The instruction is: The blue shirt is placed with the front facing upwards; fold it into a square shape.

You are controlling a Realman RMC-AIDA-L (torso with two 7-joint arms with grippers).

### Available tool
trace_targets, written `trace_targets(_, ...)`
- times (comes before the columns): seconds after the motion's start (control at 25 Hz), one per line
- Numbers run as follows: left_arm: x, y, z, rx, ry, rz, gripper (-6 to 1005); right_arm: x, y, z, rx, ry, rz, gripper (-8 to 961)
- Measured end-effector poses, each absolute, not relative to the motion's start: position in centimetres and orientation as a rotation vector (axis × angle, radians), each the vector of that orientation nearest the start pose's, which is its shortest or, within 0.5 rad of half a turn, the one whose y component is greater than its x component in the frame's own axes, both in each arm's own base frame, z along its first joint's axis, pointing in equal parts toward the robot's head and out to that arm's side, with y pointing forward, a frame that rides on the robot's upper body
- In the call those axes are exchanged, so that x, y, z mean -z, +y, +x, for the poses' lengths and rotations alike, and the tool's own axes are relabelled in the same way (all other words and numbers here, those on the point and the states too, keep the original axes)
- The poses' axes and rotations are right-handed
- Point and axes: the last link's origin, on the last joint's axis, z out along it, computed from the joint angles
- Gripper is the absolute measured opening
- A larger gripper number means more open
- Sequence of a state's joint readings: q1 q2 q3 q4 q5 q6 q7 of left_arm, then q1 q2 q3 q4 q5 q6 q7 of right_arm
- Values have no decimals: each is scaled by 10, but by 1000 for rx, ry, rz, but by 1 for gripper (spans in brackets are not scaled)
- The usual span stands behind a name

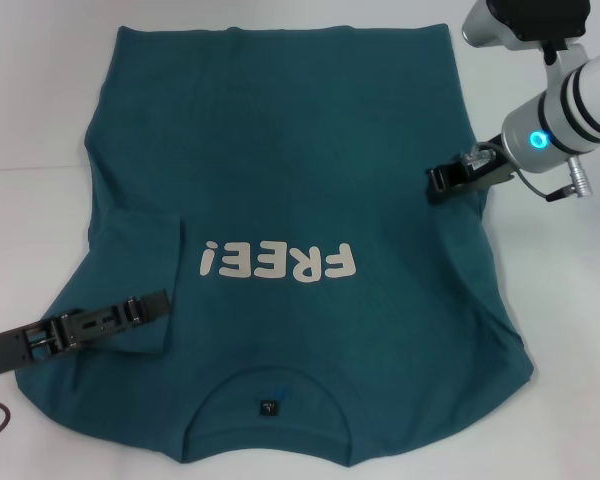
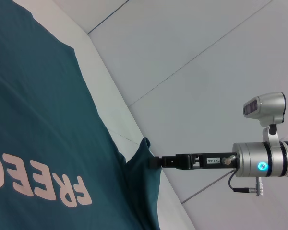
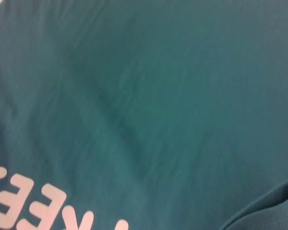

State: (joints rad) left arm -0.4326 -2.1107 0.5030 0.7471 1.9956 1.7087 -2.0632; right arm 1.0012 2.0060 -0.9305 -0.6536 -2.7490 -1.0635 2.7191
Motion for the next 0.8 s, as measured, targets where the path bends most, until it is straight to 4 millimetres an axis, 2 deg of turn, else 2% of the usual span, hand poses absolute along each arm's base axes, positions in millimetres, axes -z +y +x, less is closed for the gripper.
trace_targets(0.32, -28, 299, -282, 1043, -1608, -2355, 658, -2, 471, 190, 192, 1276, -2159, 61)
trace_targets(0.56, -28, 299, -283, 1040, -1603, -2351, 658, -3, 473, 187, 194, 1259, -2163, 65)
trace_targets(0.8, -28, 299, -283, 1041, -1601, -2351, 658, 2, 474, 180, 226, 1183, -2204, 345)
